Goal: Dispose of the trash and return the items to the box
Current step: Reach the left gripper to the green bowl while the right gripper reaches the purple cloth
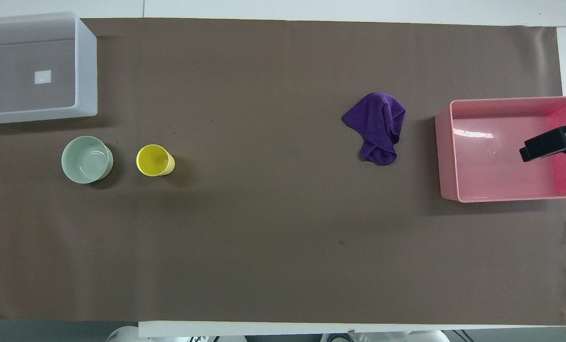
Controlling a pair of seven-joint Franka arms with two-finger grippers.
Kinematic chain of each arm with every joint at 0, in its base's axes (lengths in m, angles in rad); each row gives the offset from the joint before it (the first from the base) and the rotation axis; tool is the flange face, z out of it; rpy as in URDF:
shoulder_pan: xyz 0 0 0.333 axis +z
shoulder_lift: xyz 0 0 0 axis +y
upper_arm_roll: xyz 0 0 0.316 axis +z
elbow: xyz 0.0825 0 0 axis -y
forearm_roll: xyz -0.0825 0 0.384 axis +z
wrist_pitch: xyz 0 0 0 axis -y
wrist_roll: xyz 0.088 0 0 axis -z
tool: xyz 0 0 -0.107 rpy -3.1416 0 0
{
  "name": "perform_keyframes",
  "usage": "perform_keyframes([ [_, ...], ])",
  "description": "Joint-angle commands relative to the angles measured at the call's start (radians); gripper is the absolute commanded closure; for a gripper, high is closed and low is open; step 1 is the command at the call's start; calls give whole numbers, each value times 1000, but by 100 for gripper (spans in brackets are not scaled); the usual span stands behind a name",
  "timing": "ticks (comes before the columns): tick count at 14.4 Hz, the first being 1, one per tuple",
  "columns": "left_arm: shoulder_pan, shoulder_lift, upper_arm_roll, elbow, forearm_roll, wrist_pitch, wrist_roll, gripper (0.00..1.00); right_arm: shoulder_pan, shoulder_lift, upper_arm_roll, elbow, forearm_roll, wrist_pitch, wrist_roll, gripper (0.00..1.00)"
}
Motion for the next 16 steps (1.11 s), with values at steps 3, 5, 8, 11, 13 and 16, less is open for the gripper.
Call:
perform_keyframes([
  [3, -9, -12, -5, -18, 13, -11, 2, 0, -8, -9, 3, -12, 11, -3, -19, 0],
  [5, -11, -17, -5, -27, 13, -10, -7, 0, -8, -9, 3, -12, 11, -3, -19, 0],
  [8, -2, -157, -2, -354, 18, 272, -37, 0, -11, -9, 3, -12, 14, -3, -28, 0],
  [11, 56, -198, -7, -604, 41, 524, -18, 0, -2, -7, 10, -37, 37, 69, -16, 1],
  [13, 72, -118, -7, -629, 41, 599, -37, 0, 9, 23, 10, -60, 69, 147, -14, 0],
  [16, 87, -52, -5, -740, 41, 795, -44, 0, 69, 112, 12, -81, 71, 270, 38, 0],
])
